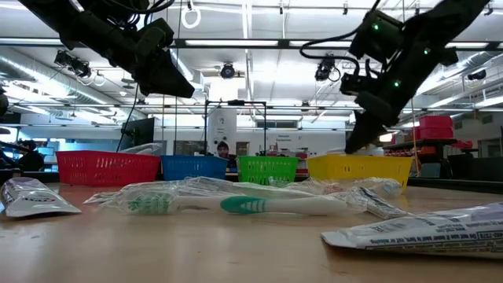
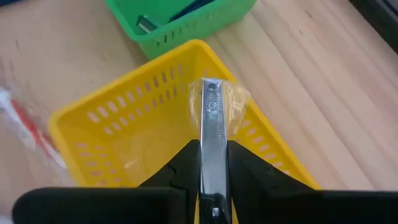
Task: Pick & Place Travel size toiletries
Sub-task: Put the silver nail cutter into the yellow bin
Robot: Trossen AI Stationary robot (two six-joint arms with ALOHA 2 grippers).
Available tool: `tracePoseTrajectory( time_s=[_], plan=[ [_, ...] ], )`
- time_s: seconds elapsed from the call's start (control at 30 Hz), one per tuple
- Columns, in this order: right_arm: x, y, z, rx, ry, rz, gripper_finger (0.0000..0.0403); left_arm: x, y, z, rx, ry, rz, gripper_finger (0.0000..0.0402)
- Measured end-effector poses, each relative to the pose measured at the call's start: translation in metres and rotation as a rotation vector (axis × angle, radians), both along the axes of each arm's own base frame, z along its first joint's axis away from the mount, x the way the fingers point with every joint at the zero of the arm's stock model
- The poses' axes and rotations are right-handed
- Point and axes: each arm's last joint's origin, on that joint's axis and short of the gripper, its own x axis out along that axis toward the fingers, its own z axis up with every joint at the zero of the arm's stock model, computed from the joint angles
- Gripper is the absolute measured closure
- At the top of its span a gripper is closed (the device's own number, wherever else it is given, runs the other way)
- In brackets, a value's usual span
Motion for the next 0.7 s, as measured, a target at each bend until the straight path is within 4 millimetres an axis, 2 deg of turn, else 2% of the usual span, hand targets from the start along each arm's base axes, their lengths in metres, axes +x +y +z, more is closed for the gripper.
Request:
tracePoseTrajectory(
  time_s=[0.17,0.33,0.7],
  plan=[
    [-0.007,-0.001,-0.023,0.058,0.014,0.018,0.0326,0.001,0.0,0.002,0.004,-0.02,0.0,0.0267],
    [-0.006,-0.004,-0.028,0.058,0.002,0.011,0.0315,0.001,0.0,0.002,0.009,-0.02,0.011,0.0267],
    [-0.003,-0.007,-0.037,0.058,0.032,0.009,0.026,0.001,0.001,0.002,-0.001,-0.023,0.025,0.0267]
  ],
)
